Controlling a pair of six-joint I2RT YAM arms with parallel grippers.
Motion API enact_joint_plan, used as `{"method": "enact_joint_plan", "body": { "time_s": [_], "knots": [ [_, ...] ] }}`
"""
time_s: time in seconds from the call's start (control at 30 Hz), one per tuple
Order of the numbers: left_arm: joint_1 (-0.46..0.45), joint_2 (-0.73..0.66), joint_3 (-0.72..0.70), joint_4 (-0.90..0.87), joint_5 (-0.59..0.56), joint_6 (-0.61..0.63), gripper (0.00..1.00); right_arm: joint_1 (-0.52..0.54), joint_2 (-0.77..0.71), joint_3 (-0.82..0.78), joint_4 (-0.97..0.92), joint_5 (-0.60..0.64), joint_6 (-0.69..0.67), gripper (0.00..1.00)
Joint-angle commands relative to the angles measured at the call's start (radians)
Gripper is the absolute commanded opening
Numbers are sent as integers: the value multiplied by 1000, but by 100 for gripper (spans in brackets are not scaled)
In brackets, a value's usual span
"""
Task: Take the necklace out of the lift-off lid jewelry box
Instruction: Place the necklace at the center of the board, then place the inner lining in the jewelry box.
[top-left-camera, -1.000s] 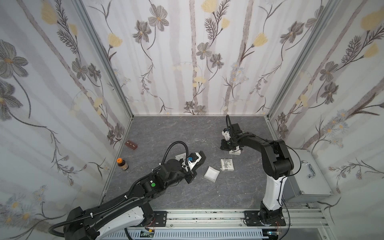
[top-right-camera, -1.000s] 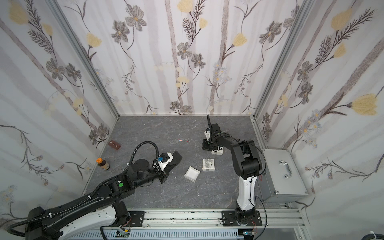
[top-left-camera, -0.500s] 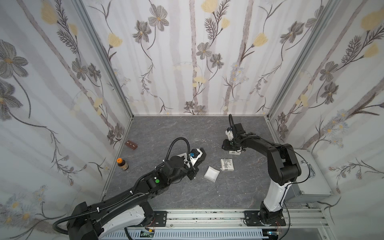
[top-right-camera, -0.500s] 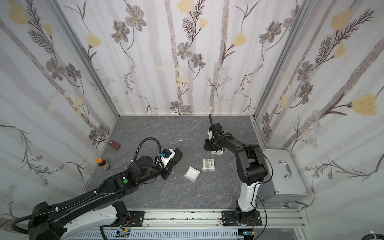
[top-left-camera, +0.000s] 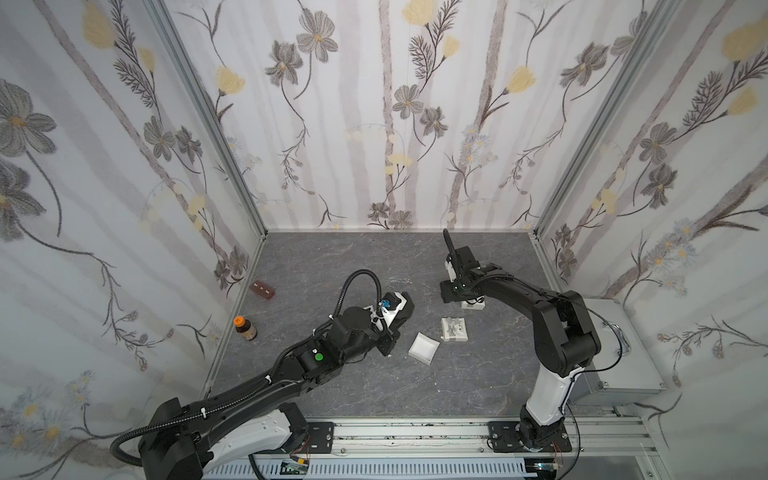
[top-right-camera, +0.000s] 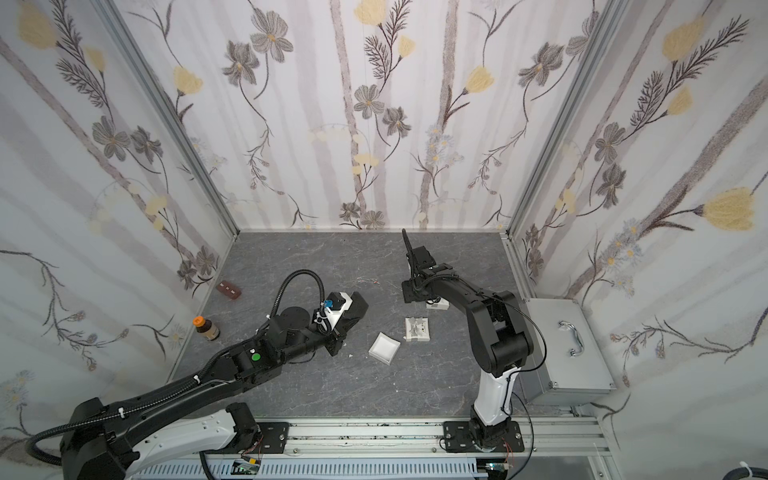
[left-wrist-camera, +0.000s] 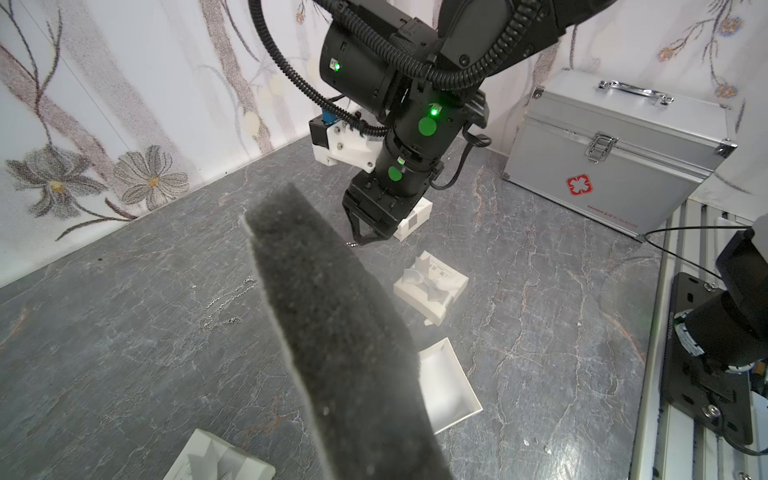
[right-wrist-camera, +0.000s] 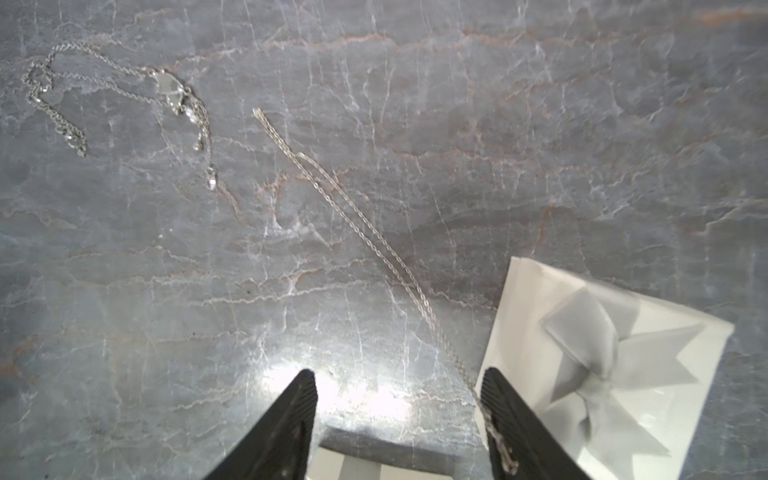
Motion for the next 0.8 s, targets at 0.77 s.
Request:
{"method": "enact_joint_plan", "body": {
  "time_s": [0.77],
  "knots": [
    [36,-25,-6,34,173,-11,0,24,-364,-277,254,-539,-134,61]
  ]
}}
